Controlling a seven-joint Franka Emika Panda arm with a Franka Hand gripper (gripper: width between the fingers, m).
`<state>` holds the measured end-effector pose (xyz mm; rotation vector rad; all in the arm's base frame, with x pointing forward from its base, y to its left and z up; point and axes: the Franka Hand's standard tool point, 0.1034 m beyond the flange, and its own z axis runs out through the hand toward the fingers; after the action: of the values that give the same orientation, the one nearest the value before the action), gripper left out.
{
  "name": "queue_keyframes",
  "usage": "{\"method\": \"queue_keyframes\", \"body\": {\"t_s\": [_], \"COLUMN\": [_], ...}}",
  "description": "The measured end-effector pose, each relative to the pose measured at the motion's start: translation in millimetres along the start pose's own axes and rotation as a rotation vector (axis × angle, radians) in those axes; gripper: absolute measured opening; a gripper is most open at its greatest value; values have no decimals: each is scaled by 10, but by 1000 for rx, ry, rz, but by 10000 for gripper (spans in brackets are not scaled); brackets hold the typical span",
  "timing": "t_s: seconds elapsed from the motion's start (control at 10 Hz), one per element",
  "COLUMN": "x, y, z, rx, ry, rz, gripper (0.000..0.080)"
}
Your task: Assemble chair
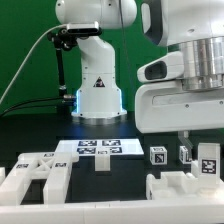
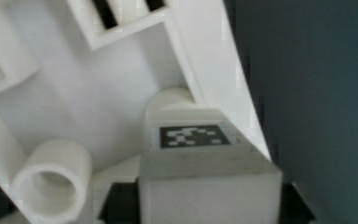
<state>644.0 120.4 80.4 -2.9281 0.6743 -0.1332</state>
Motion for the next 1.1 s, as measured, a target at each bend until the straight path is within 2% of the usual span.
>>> {"method": "queue_keyframes", "body": {"t_s": [0.3,0.4,0.5,0.7,0.8,0.9,1.0,1.1], "x": [-2,5,-5,-9,-9,4,34,32], "y": [8,8,-6,-12,-12,-5,10,21], "z": [16,21,22,23,23,24,35,58], "rx": [38,66,74,74,76,77,85,84], "ry": [-30,-52,-67,-70,-69,-59,-35,-26], "rz": [550,733,836,882,840,760,542,356], "gripper": [293,293,293,293,365,365,541,625]}}
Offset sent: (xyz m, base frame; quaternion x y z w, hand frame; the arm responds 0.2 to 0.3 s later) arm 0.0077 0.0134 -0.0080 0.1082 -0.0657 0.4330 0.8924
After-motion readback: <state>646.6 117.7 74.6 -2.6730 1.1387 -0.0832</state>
